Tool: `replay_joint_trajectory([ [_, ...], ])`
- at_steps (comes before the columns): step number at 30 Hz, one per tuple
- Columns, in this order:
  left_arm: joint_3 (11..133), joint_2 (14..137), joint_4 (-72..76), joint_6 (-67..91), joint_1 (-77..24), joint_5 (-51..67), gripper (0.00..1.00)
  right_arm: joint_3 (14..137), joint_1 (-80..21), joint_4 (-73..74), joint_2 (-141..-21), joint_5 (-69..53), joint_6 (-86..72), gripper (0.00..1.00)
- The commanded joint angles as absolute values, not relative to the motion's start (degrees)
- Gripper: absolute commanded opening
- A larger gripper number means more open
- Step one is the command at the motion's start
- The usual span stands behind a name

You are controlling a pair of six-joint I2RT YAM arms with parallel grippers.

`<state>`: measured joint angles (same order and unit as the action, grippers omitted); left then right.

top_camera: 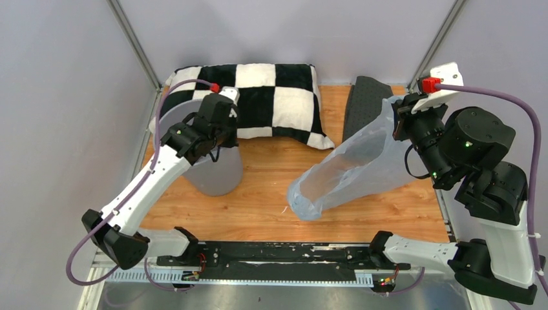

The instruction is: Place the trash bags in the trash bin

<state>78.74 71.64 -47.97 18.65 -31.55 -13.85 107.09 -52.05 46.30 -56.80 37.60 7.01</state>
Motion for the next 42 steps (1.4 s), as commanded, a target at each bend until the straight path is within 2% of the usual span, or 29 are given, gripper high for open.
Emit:
replay_joint_trajectory([
  [1,82.8,75.1,-47.2,22.9,-37.5,-10.7,0.00,108.8,-51.7,46.3,-56.8,39.5,8.5,0.00],
  [10,88.6,83.4,-46.2,26.7,-47.0,-12.9,0.00,109.6,-51.7,46.5,-56.6,40.2,8.6,0.00],
  [15,89.3,85.4,-45.6,27.4,-48.7,-13.7,0.14,109.7,-51.7,47.0,-56.5,40.2,8.4,0.00],
  [18,88.5,85.5,-44.9,27.0,-48.7,-13.8,0.28,109.5,-51.7,47.2,-56.5,40.1,8.3,0.00],
  [23,88.0,85.0,-44.3,26.3,-48.7,-14.2,0.41,109.3,-51.7,47.2,-56.3,40.1,8.1,0.00],
  [34,96.1,80.6,-44.4,20.8,-48.7,-16.0,0.57,108.9,-51.7,47.0,-56.5,40.5,8.1,0.00],
  [37,98.2,78.8,-44.1,19.2,-48.5,-14.4,0.70,109.0,-51.7,46.9,-56.7,40.8,8.4,0.00],
  [40,97.7,76.3,-42.6,19.4,-47.9,-11.5,0.94,109.1,-51.7,46.2,-56.9,41.3,9.1,0.00],
  [41,96.8,75.2,-41.7,19.9,-47.5,-10.0,0.99,109.3,-51.7,45.9,-56.9,41.5,9.3,0.00],
  [42,95.5,73.7,-40.5,20.6,-46.9,-7.9,1.00,109.3,-51.7,45.5,-57.1,41.7,9.7,0.00],
])
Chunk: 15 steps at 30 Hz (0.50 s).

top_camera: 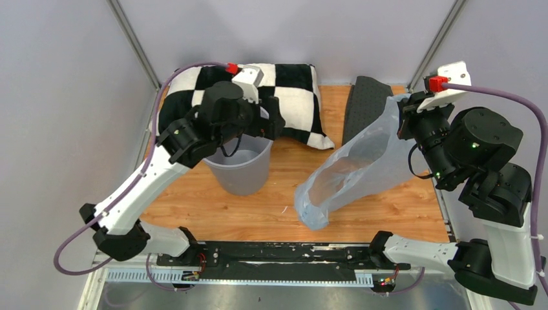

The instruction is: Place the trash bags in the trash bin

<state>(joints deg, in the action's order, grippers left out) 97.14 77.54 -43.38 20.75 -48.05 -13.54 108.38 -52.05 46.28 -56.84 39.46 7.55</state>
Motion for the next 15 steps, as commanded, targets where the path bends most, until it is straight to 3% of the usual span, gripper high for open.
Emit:
replay_joint_trajectory([
  [1,94.5,72.6,-39.7,21.9,-46.5,-6.0,1.00,109.3,-51.7,45.1,-57.1,42.1,10.1,0.00],
  [4,91.6,69.3,-37.6,25.3,-46.1,-0.8,1.00,109.0,-51.7,43.7,-57.7,44.1,11.8,0.00],
  [8,85.8,65.6,-32.9,33.3,-46.1,11.2,0.90,107.7,-51.7,38.9,-59.6,54.2,17.9,0.00],
  [15,77.9,60.7,-25.9,39.5,-48.1,19.3,0.88,100.5,-51.6,13.3,-62.8,70.7,41.7,0.00],
])
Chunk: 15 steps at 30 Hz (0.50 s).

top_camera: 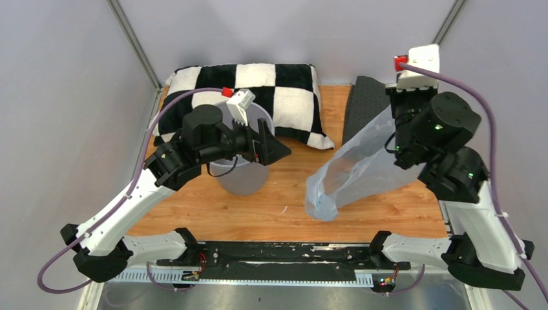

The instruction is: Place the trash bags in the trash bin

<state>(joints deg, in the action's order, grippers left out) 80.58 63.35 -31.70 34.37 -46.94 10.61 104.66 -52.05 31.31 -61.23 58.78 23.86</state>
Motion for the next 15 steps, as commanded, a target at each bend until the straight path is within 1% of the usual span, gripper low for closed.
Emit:
replay_joint_trajectory([
  [1,77.7,60.1,-25.3,39.9,-48.4,20.1,0.88,99.6,-51.5,9.7,-63.4,71.6,45.1,0.00],
  [3,77.8,59.3,-25.2,40.1,-49.5,20.9,0.90,99.0,-51.2,6.0,-64.5,72.6,48.4,0.00],
  [7,77.0,58.2,-25.1,40.4,-52.9,20.6,0.91,99.9,-49.6,4.8,-66.5,72.6,49.6,0.00],
  [15,72.5,58.4,-26.6,40.6,-57.4,15.5,0.90,101.0,-47.5,4.2,-69.8,72.6,49.8,0.00],
])
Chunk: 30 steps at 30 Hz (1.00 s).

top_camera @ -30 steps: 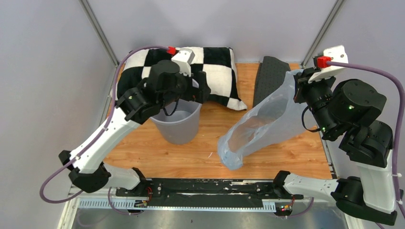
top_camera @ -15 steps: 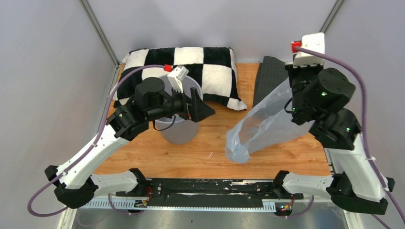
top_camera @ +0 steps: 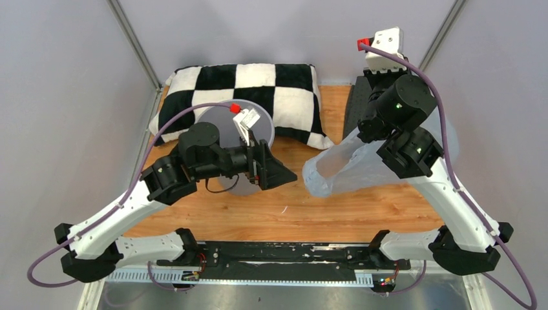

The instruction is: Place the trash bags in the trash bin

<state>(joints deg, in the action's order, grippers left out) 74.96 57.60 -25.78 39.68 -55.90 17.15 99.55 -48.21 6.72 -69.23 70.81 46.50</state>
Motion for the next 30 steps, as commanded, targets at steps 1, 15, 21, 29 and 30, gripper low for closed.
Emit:
replay_joint_trajectory([
  [1,72.4,59.0,-26.3,40.7,-57.9,14.7,0.90,101.2,-47.5,4.2,-69.9,72.6,49.7,0.00],
  [15,77.5,70.2,-24.2,38.7,-61.3,-4.9,0.88,104.3,-50.7,16.1,-66.7,70.1,39.6,0.00],
  [21,81.0,73.7,-25.3,36.9,-61.3,-11.2,0.81,103.9,-54.0,20.0,-63.1,68.8,36.1,0.00],
  [29,91.2,78.4,-28.2,30.9,-61.3,-11.6,0.22,105.5,-55.3,21.7,-56.9,60.2,30.7,0.00],
  [30,92.9,78.4,-27.9,29.8,-61.4,-11.8,0.17,105.5,-55.3,21.9,-55.6,57.5,29.1,0.00],
])
